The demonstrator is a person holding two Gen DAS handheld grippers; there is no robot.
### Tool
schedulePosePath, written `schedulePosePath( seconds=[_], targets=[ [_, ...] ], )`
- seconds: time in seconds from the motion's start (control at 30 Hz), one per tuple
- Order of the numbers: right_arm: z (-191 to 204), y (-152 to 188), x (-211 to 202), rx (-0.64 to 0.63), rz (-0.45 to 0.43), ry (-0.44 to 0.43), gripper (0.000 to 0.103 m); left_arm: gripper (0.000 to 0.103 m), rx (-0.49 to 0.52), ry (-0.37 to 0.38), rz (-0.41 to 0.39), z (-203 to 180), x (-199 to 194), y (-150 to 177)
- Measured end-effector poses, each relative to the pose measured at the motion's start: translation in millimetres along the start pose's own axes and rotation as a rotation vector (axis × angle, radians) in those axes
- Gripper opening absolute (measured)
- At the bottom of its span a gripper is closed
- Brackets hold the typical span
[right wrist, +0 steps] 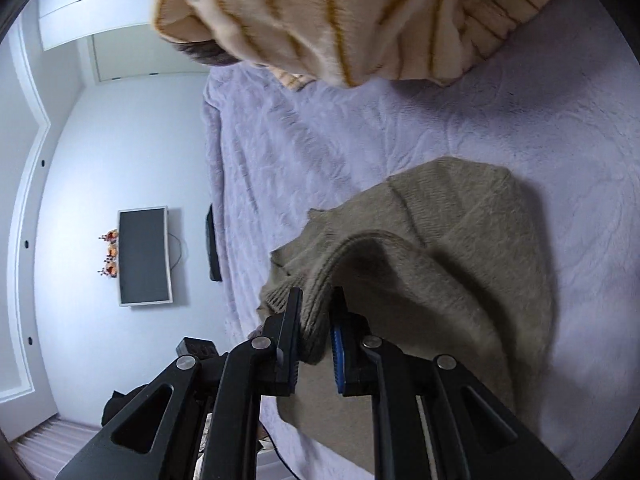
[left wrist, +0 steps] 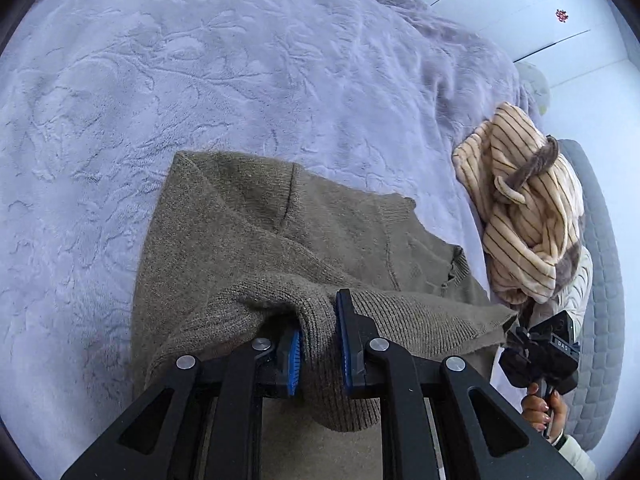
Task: Fold small clothes
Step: 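Lift the hem with both tools and fold it toward the collar, then open both tools and release the folded hem onto the sweater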
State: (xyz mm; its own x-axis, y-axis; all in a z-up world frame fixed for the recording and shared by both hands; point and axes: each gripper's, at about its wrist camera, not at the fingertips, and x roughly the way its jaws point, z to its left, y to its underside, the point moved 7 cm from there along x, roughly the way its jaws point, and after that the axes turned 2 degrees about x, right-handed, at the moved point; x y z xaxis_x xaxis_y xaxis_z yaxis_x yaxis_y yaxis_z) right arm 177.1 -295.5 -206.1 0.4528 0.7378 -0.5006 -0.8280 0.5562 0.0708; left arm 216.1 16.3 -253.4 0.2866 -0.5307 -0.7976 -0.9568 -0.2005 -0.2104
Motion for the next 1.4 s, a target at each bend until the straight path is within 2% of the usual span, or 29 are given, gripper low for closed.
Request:
schedulePosePath(
  seconds=[0.13, 0.3, 0.37, 0.4, 0.43, 0.57, 0.67, 0.77, 0.9, 1.07, 1.1, 1.13, 1.2, 1.27, 1.33, 1.4],
  targets=[
    [-11, -8, 11, 0.016, -0.002, 0.058, 0.018, 0.016, -0.017, 0.000, 0.025, -3, -5, -4],
    [6, -18, 2, -0.022, -0.027, 0.073, 0.019, 0.016, 0.065, 0.005, 0.057, -23, -28, -5],
    [15, -16, -8, -0.048, -0.038, 0.086, 0.030, 0.016, 0.083, 0.010, 0.062, -28, -38, -2],
    [19, -16, -12, -0.060, -0.043, 0.093, 0.045, 0.016, 0.096, 0.011, 0.064, -30, -43, -1],
    [23, -15, -18, -0.079, -0.053, 0.106, 0.053, 0.017, 0.105, 0.009, 0.062, -32, -47, 0],
    [33, -7, -35, -0.138, -0.082, 0.145, 0.053, 0.017, 0.160, -0.018, 0.064, -36, -58, 8],
    [33, 9, -42, -0.151, -0.068, 0.156, 0.053, 0.017, 0.254, -0.123, 0.089, -35, -52, 15],
    [26, 22, -42, -0.166, -0.056, 0.181, 0.053, 0.017, 0.265, -0.176, 0.084, -33, -44, 13],
    [16, 35, -35, -0.159, -0.027, 0.187, 0.053, 0.017, 0.192, -0.152, -0.008, -36, -55, -2],
    [20, 41, -21, -0.168, 0.024, 0.156, 0.053, 0.017, 0.208, -0.134, 0.001, -42, -62, 0],
    [22, 44, -18, -0.182, 0.034, 0.157, 0.053, 0.024, 0.220, -0.130, 0.006, -43, -63, 3],
    [23, 48, -15, -0.201, 0.049, 0.167, 0.053, 0.056, 0.225, -0.132, 0.009, -44, -64, 5],
    [22, 54, -8, -0.224, 0.071, 0.193, 0.053, 0.102, 0.236, -0.215, -0.038, -41, -71, 6],
    [18, 59, -1, -0.231, 0.093, 0.213, 0.053, 0.102, 0.244, -0.255, -0.084, -37, -80, 2],
    [15, 62, 4, -0.226, 0.101, 0.214, 0.053, 0.102, 0.204, -0.248, -0.087, -31, -84, -2],
    [15, 63, 7, -0.228, 0.104, 0.217, 0.053, 0.102, 0.216, -0.280, -0.077, -27, -83, -2]
  ],
)
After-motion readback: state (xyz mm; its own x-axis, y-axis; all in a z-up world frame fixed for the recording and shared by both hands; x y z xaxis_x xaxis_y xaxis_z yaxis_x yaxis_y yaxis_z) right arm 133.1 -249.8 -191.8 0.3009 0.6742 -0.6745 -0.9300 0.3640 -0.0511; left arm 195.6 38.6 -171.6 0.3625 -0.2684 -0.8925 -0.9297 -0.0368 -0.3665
